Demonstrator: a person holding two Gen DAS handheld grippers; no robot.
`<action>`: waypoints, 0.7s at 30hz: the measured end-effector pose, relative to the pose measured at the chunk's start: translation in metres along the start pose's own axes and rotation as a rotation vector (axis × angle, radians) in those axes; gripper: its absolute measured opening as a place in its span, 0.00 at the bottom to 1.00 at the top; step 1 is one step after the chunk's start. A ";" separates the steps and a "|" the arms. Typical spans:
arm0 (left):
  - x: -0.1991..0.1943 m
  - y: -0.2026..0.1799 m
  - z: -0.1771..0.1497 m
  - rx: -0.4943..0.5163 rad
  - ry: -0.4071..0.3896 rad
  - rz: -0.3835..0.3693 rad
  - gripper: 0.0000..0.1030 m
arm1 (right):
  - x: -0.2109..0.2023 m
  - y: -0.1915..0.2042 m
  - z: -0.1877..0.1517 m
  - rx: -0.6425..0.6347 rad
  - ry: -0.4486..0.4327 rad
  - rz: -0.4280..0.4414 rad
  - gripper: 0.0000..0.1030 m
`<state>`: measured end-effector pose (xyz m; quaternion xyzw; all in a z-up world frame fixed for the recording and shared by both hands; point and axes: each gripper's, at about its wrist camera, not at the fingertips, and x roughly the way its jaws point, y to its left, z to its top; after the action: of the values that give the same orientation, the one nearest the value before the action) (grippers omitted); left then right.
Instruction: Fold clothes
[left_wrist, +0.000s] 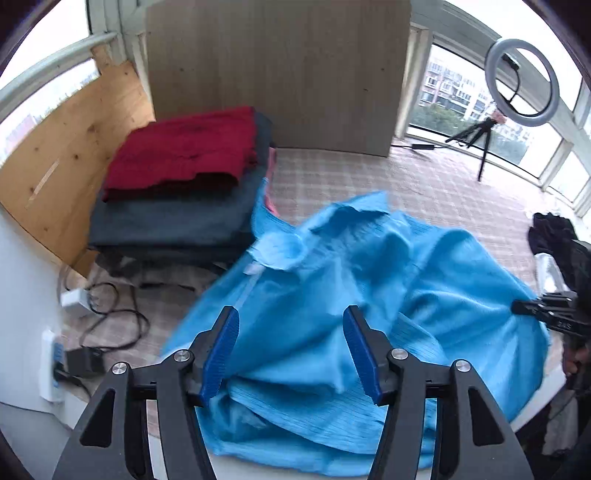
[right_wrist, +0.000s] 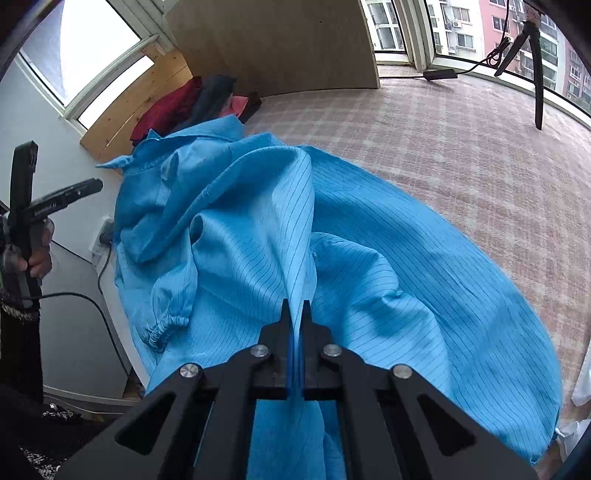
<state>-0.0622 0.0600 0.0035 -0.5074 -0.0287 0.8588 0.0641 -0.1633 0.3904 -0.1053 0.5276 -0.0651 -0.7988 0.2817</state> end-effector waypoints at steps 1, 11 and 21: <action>0.007 -0.019 -0.010 0.044 0.026 -0.052 0.55 | -0.001 -0.001 0.001 -0.001 -0.004 -0.012 0.01; 0.103 -0.087 -0.049 0.202 0.243 -0.031 0.02 | -0.008 -0.001 0.001 -0.018 -0.013 -0.034 0.01; -0.085 0.120 -0.084 -0.196 0.030 0.574 0.02 | -0.008 0.061 -0.028 -0.187 0.121 0.145 0.02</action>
<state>0.0423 -0.0718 0.0224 -0.5112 0.0338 0.8274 -0.2302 -0.1129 0.3489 -0.0867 0.5403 -0.0113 -0.7455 0.3900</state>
